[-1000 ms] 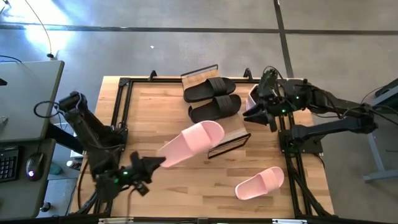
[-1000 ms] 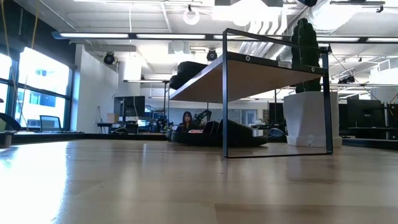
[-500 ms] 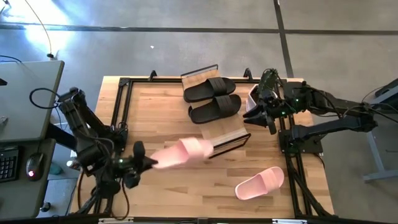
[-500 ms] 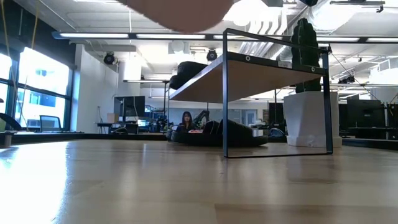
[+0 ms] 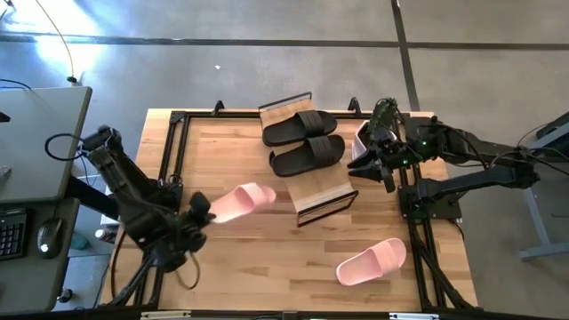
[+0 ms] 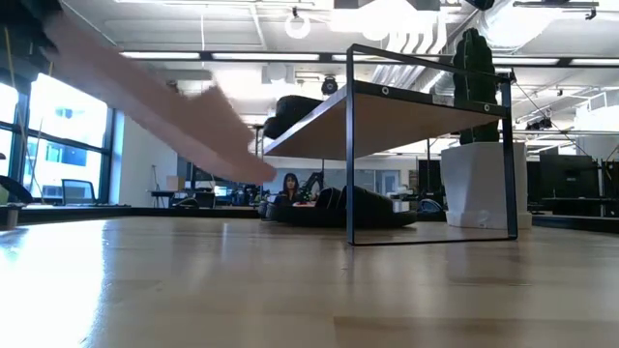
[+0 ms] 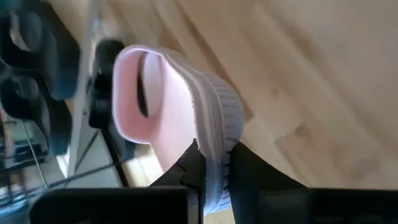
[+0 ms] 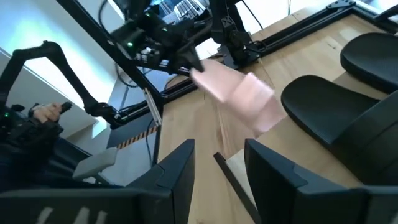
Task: Pick and place slides into the shelf
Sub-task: Put the pink slide under the shelf
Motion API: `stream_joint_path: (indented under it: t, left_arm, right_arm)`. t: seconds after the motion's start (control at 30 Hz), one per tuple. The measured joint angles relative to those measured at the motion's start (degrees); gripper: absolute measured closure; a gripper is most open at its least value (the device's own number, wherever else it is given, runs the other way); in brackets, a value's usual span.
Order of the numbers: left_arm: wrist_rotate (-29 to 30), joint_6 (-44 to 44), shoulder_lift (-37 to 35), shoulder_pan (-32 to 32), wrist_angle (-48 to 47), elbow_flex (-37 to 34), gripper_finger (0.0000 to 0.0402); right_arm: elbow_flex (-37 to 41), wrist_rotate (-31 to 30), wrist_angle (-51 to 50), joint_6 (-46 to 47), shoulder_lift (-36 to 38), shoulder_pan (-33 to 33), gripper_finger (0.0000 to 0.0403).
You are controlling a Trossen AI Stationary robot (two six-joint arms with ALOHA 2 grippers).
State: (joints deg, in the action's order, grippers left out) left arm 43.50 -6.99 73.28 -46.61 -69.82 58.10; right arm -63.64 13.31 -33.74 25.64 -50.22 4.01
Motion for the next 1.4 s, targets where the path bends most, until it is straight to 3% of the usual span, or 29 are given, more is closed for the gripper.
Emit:
stream_joint_path:
  t: [0.2, 0.67, 1.4]
  left_arm:
    - [1.77, 5.98, 0.0, 4.86, 4.59, -8.04, 0.0372]
    - [-0.09, 34.73, 0.0, 17.84, 38.5, -19.83, 0.0372]
    - [-20.86, 63.12, 2.74, 40.94, 68.73, -24.14, 0.0373]
  right_arm:
    - [0.0, -0.03, -0.1, -2.35, 0.0, 0.0, 0.0272]
    - [0.0, -3.36, -1.68, -5.61, -0.04, -0.01, 0.0272]
    - [0.0, -3.85, -0.72, -11.93, -0.52, -0.07, 0.0272]
